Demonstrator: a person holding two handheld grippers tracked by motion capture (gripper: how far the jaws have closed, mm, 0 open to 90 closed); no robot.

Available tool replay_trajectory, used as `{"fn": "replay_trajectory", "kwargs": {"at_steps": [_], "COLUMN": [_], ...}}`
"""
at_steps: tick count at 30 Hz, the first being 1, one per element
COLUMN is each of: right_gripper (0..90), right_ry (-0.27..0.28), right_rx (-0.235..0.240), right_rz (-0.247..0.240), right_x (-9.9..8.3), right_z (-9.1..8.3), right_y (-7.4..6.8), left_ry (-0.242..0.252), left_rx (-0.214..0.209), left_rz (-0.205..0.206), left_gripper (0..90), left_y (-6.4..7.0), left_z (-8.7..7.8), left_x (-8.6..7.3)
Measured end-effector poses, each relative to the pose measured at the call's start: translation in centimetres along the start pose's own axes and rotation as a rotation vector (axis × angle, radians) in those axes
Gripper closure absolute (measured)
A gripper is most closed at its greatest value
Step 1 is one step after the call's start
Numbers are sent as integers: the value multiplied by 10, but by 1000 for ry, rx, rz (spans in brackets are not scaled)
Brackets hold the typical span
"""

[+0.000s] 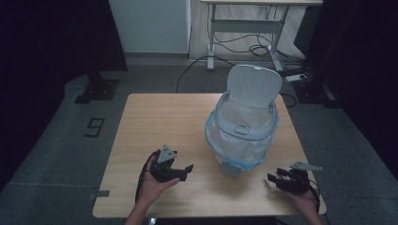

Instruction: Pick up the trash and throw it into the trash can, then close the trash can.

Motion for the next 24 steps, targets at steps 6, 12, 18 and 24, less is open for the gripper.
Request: {"fn": "replay_trajectory", "kwargs": {"at_steps": [6,12,18,24], "right_gripper": [338,290,289,283], "right_ry": [-5,82,138,197], "right_rx": [-17,-4,18,26], "right_rz": [-12,43,40,-11], "right_x": [0,16,33,70], "right_z": [0,-16,-30,-58], "right_y": [1,6,3,-7], "left_ry": [-25,-37,-43,-55], "left_rx": [-1,0,-4,-2], "left_rz": [-12,-21,-30,-27], "left_gripper": [157,159,161,163], "left_y": [-2,-4,-6,-7], "left_z": [7,9,9,12], "left_x": [-10,-16,-19,-22]}}
Point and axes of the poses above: each handheld gripper's, and its own axes: z roughly forward along the jaws, x roughly out of its top, y roughly to its right, the point moved 6 cm from there along z, roughly forward along the jaws, and after that the axes turned 3 degrees about -z, right-handed, at the moved point
